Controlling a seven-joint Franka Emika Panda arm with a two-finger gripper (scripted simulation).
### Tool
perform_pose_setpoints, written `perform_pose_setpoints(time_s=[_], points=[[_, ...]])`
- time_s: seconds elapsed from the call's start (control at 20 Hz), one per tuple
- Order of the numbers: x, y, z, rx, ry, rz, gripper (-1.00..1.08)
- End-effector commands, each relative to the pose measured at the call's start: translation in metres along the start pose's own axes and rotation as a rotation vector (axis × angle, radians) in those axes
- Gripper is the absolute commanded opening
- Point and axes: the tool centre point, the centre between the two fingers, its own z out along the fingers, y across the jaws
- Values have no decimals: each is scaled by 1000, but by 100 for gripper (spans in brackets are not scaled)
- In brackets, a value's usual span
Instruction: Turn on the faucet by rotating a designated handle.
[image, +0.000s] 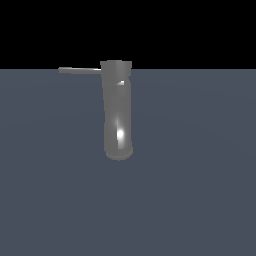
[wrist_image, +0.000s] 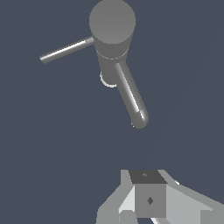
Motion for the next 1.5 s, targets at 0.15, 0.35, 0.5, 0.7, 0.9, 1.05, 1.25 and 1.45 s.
perform_pose_setpoints(time_s=[0.15,0.35,0.5,0.7,0.9,1.05,1.25,1.45], points=[[9,-26,16,1,-3,118,-100],[17,-43,27,1,-5,204,-100],[24,-56,36,2,-6,267,-100],[35,-72,47,3,-8,352,-100],[48,-87,58,3,-10,436,-100],[58,-98,67,4,-12,498,-100],[72,-110,77,4,-13,580,-100],[87,-121,88,4,-15,660,-100]])
